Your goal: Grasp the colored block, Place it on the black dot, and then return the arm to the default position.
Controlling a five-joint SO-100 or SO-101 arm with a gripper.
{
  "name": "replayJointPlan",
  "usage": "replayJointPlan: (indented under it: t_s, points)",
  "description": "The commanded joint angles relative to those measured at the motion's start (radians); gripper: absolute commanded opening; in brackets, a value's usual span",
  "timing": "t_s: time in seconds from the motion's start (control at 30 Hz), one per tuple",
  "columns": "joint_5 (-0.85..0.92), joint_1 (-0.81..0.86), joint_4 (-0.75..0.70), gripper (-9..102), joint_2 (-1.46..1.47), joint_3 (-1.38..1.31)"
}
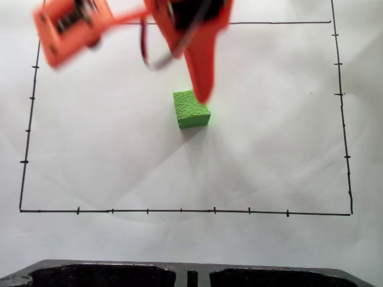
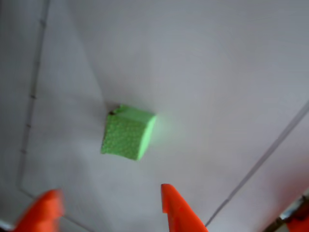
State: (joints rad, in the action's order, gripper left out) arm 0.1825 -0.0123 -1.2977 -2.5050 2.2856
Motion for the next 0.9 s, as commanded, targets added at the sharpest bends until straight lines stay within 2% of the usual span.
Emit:
replayJointPlan:
  t_s: [0.0, 0.2, 0.43, 0.87]
  points:
    - [0.012, 0.055, -0.037, 19, -0.187, 0.035]
    - [0.04, 0.126, -0.072, 0, -0.448, 0.19]
    - [-0.04, 0.103, 0.029, 0, -0.669, 0.428]
    - [-0.138, 0.081, 0.256, 0, -0.762, 0.683]
